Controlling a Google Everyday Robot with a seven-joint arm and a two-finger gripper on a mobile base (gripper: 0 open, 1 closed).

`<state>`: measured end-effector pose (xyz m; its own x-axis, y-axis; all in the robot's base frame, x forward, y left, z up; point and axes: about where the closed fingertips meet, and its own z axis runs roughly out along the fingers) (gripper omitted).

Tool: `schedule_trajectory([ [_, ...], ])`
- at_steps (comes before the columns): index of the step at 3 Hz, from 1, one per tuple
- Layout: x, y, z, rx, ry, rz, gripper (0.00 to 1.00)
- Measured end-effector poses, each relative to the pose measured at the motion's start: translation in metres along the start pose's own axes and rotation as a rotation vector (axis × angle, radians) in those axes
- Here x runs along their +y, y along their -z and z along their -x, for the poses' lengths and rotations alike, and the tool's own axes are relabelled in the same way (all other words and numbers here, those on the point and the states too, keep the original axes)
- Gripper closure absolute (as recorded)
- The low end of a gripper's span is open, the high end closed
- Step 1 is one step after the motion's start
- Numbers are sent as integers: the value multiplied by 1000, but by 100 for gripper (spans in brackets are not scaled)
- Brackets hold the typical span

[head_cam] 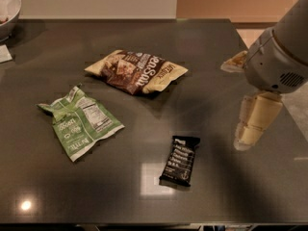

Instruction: Pick rxbar chocolate

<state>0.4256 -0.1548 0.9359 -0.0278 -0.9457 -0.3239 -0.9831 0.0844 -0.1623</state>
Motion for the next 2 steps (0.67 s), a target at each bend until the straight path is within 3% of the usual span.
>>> schedule_trajectory([
  [2, 34, -65, 11, -60, 51, 115, 0],
])
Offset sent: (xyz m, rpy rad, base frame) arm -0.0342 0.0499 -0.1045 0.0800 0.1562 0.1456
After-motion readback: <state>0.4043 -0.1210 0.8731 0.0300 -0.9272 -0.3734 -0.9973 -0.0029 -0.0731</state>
